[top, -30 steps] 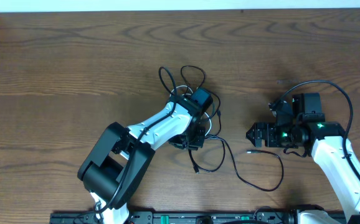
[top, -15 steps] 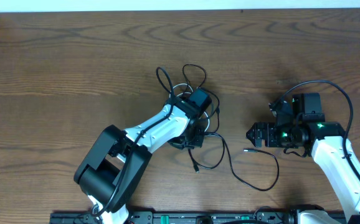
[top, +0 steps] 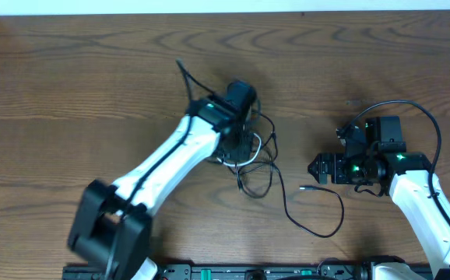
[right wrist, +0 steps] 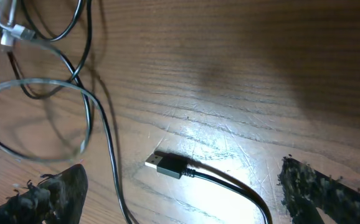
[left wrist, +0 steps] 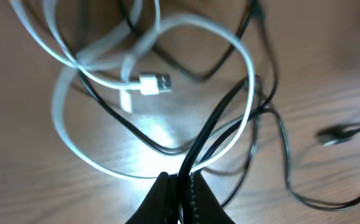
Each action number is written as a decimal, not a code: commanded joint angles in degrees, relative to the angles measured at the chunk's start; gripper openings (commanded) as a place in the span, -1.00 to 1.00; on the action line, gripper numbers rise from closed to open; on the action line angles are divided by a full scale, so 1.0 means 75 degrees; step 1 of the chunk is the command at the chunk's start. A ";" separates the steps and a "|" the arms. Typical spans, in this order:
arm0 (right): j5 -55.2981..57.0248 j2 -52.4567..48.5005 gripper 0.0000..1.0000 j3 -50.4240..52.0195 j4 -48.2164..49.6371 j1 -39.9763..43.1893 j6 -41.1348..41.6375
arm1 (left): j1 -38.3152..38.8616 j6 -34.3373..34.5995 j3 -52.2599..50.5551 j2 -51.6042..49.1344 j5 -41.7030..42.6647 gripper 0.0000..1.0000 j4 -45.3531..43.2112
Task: Untangle cables
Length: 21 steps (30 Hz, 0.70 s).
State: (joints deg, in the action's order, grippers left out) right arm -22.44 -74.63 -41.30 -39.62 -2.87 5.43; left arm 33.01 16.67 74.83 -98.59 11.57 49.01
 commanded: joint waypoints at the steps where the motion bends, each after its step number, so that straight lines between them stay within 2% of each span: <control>1: 0.0009 -0.0015 0.90 -0.0020 -0.0009 -0.0029 0.0038 | -0.0434 -0.0358 0.0128 0.0487 -0.0356 -0.85 -0.0440; 7: 0.0000 -0.0015 0.91 -0.0020 -0.0006 -0.0029 0.0038 | -0.0973 0.0175 0.0125 0.0629 -0.0117 -0.85 -0.1067; 9: -0.0262 -0.0015 0.98 -0.0020 -0.0003 -0.0029 -0.0111 | -0.1049 0.0184 0.0125 0.0629 0.0560 -0.85 -0.1096; 13: -0.1606 -0.0015 0.98 -0.0020 0.0093 -0.0032 -0.1186 | -0.1096 0.0111 0.0125 0.0632 0.2081 -0.85 -0.1311; 17: -0.2060 -0.0015 0.98 -0.0020 0.0463 -0.0070 -0.1367 | -0.1093 -0.0341 0.0128 0.0708 0.3587 -0.85 -0.1719; 21: -0.2060 -0.0015 0.98 -0.0020 0.0866 -0.0251 -0.1364 | -0.1096 -0.0393 0.0128 0.0903 0.3806 -0.85 -0.1871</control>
State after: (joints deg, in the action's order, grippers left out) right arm -34.72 -74.63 -41.30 -34.28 -3.44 -2.61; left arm 24.95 15.55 75.09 -94.21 33.58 35.44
